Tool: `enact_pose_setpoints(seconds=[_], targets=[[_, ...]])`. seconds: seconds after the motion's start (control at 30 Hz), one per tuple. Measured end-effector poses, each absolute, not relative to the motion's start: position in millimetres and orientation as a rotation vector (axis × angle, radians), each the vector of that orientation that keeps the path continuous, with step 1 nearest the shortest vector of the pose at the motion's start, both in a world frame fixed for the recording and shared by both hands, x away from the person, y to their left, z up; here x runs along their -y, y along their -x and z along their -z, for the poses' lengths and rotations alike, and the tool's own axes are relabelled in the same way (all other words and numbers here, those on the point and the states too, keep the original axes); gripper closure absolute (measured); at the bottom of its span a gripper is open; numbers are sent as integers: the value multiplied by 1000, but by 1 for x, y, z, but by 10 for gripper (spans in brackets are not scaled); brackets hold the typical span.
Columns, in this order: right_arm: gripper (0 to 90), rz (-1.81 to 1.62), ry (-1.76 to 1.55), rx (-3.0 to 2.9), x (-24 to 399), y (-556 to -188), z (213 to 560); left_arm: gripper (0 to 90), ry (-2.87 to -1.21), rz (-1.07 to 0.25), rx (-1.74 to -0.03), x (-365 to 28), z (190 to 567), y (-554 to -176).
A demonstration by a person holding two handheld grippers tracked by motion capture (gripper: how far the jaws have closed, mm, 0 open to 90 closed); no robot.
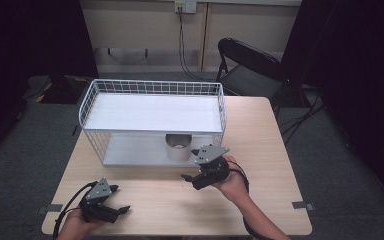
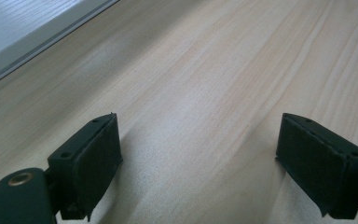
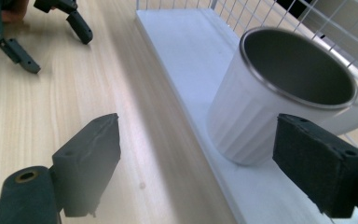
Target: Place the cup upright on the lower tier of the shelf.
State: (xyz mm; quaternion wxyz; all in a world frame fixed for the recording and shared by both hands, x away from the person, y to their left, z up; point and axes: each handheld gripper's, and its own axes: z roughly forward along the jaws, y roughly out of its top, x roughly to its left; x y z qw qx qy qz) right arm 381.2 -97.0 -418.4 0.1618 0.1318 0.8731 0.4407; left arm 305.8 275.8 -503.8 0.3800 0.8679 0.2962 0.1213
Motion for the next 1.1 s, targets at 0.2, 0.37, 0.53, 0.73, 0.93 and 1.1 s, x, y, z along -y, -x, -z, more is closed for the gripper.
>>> enact_pose_setpoints(seconds=[0.2,0.37,0.53,0.73,0.93,1.1], targets=[[140,-1267,-394,-2510,108,-376,424,131,-2216,-310,-756,-276,504,-306],[140,-1272,-410,-2526,118,-373,429,131,-2217,-310,-756,-276,504,-306],[139,-1276,-419,-2538,126,-371,434,131,-2217,-310,-756,-276,504,-306],[139,-1287,-434,-2547,134,-368,439,132,-2216,-309,-756,-276,504,-306],[139,-1293,-455,-2547,143,-366,442,132,-2217,-310,-756,-276,504,-306],[139,-1300,-478,-2545,151,-366,443,131,-2220,-311,-754,-276,504,-306]])
